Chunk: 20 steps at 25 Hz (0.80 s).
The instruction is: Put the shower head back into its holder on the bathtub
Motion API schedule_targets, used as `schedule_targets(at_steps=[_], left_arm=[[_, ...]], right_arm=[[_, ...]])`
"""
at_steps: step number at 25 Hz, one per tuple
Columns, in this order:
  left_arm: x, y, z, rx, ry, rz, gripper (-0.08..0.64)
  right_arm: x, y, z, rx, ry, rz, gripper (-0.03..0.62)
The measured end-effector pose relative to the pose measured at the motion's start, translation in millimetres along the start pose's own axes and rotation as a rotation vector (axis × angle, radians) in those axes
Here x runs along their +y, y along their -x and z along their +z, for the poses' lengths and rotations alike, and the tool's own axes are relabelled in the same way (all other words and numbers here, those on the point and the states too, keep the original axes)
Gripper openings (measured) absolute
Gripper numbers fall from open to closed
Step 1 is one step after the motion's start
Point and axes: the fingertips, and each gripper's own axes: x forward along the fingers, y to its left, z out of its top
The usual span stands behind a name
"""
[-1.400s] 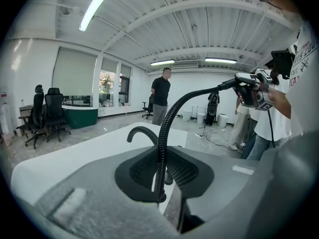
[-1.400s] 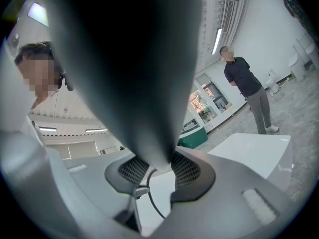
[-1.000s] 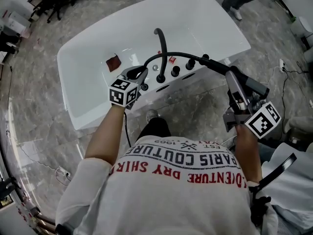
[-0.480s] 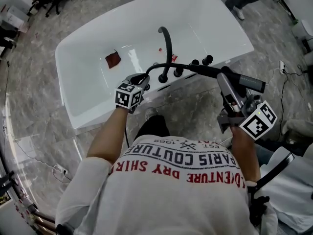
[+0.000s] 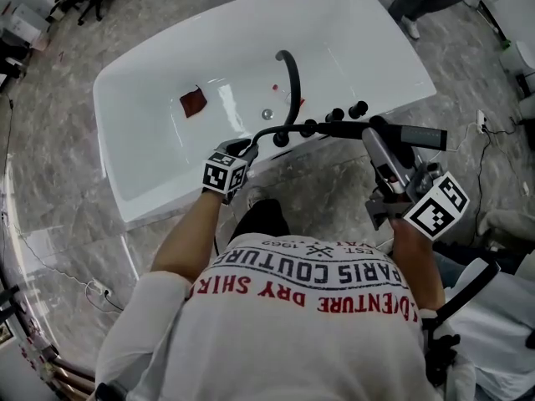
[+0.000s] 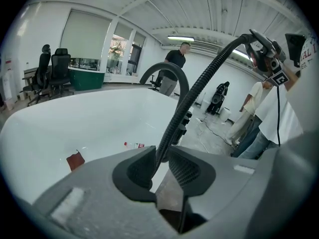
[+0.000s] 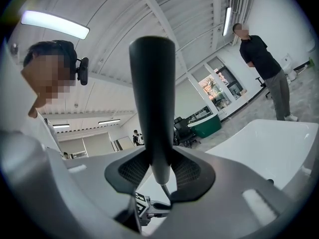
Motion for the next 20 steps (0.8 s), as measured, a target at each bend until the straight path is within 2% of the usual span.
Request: schedule_targets(at_steps=[7, 11, 14, 20], left_arm=[[-3, 31, 13, -0.059, 0.044, -0.001, 0.085], [-11, 53, 28, -0.106, 0.090, -0.017, 0.060], [-17, 74, 40, -0.159, 0.101, -0.034, 0.002], [-33, 121, 73, -0.287, 0.117, -0.052, 0.002]], right_arm=[[15, -20, -9, 0.045, 0.005, 0.025, 0.137], [23, -34, -23, 0.088, 0.050, 0.046, 0.137], [30, -47, -36, 0.120, 0.084, 0.072, 0.137], [36, -74, -68, 0.203, 0.139, 0.114, 0.137]])
